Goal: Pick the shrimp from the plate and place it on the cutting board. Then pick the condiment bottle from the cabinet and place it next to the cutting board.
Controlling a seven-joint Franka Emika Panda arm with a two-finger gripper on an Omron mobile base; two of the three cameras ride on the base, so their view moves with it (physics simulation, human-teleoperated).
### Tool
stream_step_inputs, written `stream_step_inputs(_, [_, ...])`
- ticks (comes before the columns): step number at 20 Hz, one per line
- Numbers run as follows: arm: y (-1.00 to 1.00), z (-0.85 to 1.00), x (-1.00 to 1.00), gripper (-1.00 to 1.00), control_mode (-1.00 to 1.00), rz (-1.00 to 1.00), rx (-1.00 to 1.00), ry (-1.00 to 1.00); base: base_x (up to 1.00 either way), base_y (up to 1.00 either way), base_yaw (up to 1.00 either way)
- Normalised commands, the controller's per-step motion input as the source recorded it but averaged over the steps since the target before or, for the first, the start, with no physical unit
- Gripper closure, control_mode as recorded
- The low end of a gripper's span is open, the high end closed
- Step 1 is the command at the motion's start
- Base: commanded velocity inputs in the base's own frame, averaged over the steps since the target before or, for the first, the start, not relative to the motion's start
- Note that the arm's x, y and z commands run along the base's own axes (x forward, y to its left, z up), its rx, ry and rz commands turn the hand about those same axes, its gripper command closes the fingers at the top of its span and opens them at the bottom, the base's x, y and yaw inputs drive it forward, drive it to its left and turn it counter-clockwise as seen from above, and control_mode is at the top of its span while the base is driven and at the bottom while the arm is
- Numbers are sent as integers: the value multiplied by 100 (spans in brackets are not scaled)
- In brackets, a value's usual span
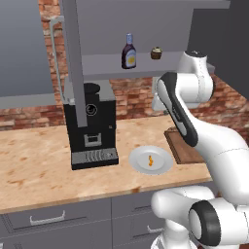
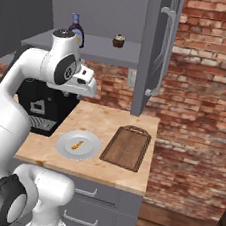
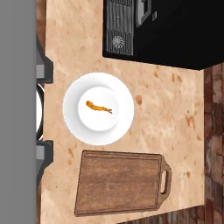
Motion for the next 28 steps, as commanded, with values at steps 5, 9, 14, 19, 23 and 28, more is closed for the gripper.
stream_step_inputs(5, [0, 0, -4, -100, -100, 0, 0, 0, 0, 0, 0])
stream_step_inputs(9, [0, -5, -7, -100, -100, 0, 0, 0, 0, 0, 0])
stream_step_inputs(14, [0, -11, -9, -100, -100, 0, 0, 0, 0, 0, 0])
stream_step_inputs(19, [0, -16, -9, -100, -100, 0, 0, 0, 0, 0, 0])
stream_step_inputs(23, [0, -19, -10, -100, -100, 0, 0, 0, 0, 0, 0])
stream_step_inputs(28, [0, -18, -10, -100, -100, 0, 0, 0, 0, 0, 0])
